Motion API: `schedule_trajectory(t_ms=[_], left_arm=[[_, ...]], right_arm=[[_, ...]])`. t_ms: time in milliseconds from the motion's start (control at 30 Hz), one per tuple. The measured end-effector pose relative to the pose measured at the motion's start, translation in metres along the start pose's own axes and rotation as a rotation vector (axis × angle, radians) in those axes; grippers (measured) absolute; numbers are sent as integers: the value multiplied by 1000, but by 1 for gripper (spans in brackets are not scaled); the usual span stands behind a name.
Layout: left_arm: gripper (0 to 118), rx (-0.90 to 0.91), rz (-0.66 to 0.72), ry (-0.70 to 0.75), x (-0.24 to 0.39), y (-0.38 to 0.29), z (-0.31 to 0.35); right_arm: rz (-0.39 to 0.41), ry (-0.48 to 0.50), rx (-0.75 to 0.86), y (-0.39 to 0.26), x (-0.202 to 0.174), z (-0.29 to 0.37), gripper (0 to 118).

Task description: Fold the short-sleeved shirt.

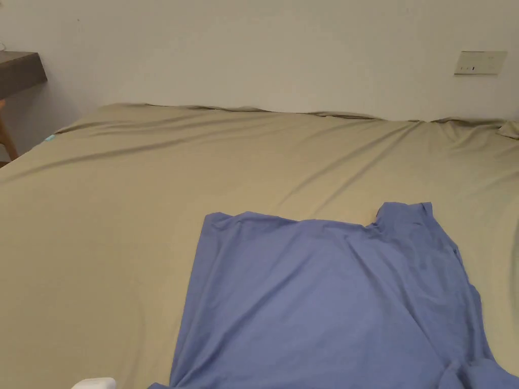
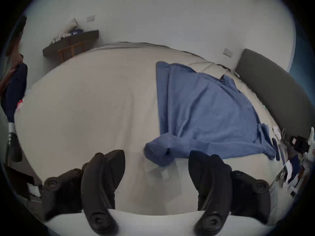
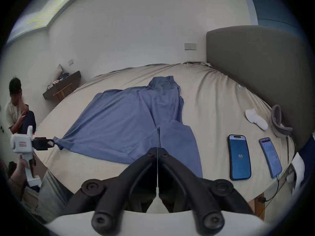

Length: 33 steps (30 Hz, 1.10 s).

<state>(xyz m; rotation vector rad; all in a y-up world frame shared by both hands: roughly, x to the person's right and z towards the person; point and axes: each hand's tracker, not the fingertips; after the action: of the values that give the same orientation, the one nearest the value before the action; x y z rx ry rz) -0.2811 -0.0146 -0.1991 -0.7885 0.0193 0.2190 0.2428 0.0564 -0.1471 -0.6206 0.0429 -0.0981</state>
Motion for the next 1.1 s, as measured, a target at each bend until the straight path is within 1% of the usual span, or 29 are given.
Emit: schedule_trajectory(t_ms=[67,167,200,233,267,300,333,367,400,433,467,500,567,633,667,700,733,767,800,833,867,1000,1100], left_arm=[[86,-22,15,-27,1,6,-13],[86,-30,-37,1,8,11,-31],[79,-44,-55,-1,10,12,-35],[58,-45,-60,-11,12,13,-35],[25,-38,-62,-21,13,11,-35],[10,-10,-74,-30,18,12,-31],[10,20,-101,-38,23,13,-28],[10,31,-141,-38,27,13,-27],[10,29,-170,-30,30,14,-27],[10,19,-200,-27,33,16,-28],[10,16,-206,-27,35,17,-29],[10,17,-200,-26,36,17,-28],[10,17,-185,-33,32,18,-28],[10,11,-167,-35,29,19,-28],[10,11,-162,-36,25,19,-28],[10,9,-156,-41,24,19,-28],[10,5,-153,-44,24,18,-29],[10,0,-147,-49,23,18,-29],[10,-5,-141,-55,26,18,-26],[10,-1,-142,-51,28,16,-24],[10,4,-148,-50,29,15,-22],[10,38,-144,-56,28,16,-18],[10,54,-171,-58,30,22,-10]], right_arm=[[5,2,5,1,2,2,3],[12,-14,-15,3,5,0,3],[7,-18,-30,3,7,-3,3],[-4,-30,-57,3,9,-8,4],[-14,-42,-77,2,11,-12,13],[-28,-48,-103,2,13,-17,42],[-44,-55,-133,0,17,-24,66],[-61,-56,-167,-1,21,-34,78],[-71,-55,-205,-3,24,-44,78],[-71,-56,-248,-6,28,-56,104],[-66,-66,-242,-9,30,-64,110],[-53,-67,-240,-9,32,-72,107],[6,-115,-288,-13,32,-88,107],[77,-126,-326,-18,31,-99,106],[105,-119,-328,-21,29,-102,99],[138,-105,-323,-23,27,-103,70],[175,-98,-309,-24,23,-103,36],[198,-82,-286,-25,20,-99,16],[209,-62,-255,-26,14,-95,13],[235,-108,-230,-27,7,-91,11],[255,-125,-224,-26,2,-88,10],[211,-128,-207,-22,2,-75,9],[197,-130,-159,-11,3,-56,8]])
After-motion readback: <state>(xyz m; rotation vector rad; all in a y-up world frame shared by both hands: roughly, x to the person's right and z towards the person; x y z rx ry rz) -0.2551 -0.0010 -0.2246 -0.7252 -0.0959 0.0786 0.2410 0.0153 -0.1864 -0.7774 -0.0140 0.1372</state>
